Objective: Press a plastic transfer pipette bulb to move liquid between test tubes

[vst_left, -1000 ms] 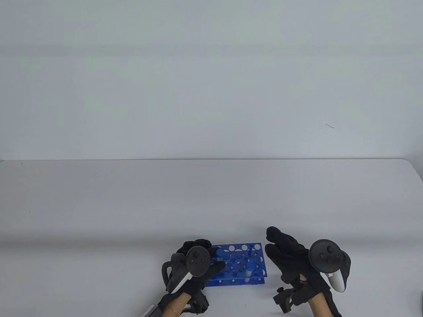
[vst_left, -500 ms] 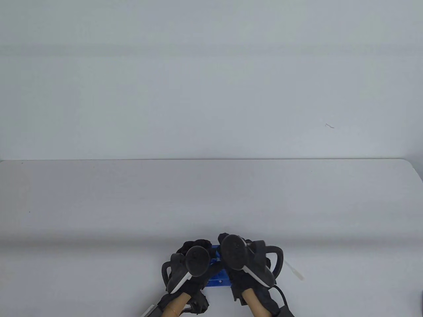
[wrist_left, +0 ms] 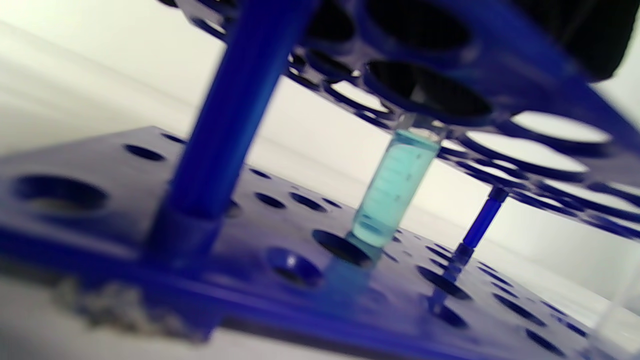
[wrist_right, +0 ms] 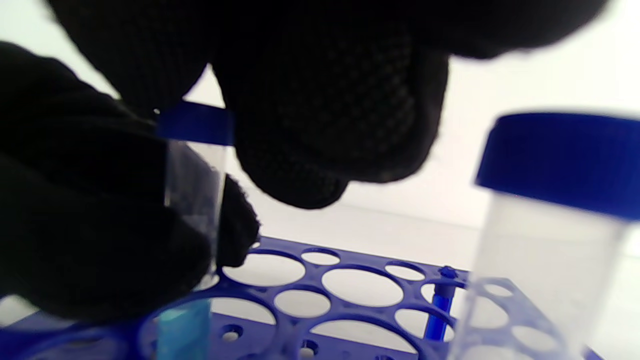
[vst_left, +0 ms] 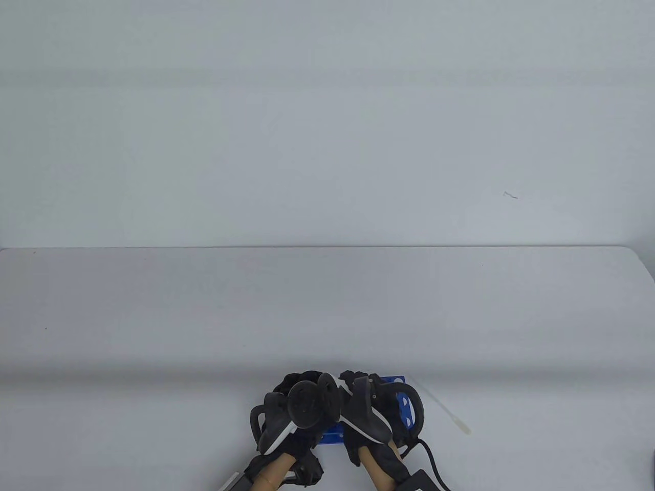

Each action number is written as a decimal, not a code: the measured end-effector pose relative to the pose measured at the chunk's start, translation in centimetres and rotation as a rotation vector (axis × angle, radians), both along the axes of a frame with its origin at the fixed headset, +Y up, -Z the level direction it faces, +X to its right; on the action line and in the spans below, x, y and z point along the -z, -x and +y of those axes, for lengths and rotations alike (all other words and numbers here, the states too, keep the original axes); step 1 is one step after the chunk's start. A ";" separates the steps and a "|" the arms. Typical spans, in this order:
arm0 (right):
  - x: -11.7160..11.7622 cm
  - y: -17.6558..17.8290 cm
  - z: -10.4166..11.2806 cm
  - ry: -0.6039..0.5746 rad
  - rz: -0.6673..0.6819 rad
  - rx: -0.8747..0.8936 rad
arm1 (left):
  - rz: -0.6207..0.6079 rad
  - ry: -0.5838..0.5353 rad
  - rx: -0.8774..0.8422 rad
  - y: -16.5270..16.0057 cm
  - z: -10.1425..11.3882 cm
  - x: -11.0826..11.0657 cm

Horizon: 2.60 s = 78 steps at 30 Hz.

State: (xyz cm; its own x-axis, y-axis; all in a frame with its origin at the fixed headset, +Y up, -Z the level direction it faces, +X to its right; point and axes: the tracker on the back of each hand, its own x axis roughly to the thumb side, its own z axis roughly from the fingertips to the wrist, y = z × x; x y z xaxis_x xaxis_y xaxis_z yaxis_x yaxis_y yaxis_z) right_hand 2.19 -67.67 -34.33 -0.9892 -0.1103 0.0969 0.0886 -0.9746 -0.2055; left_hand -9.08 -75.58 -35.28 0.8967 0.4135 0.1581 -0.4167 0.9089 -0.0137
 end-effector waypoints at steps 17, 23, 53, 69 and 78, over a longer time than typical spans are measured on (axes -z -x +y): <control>1.1 1.8 -0.1 0.100 0.108 0.045 | 0.000 -0.001 0.002 0.0 0.0 0.1; 0.5 1.3 -0.3 0.009 0.062 0.057 | 0.000 0.000 0.002 0.0 0.0 0.1; -1.9 2.2 1.5 0.100 0.095 0.020 | 0.003 -0.005 0.004 -0.1 0.1 0.1; -1.8 4.5 0.3 0.041 0.101 -0.028 | 0.003 -0.005 0.005 -0.1 0.1 0.1; -2.5 4.3 1.3 -0.078 0.009 -0.136 | 0.004 -0.004 0.004 -0.1 0.0 0.1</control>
State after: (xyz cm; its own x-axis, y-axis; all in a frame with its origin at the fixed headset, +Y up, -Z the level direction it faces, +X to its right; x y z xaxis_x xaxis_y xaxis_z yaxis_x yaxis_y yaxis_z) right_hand -2.15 -66.35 -31.79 -0.9638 -0.2503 0.0917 0.2160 -0.9348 -0.2820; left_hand -9.02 -75.54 -35.39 0.8988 0.4095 0.1566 -0.4134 0.9105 -0.0084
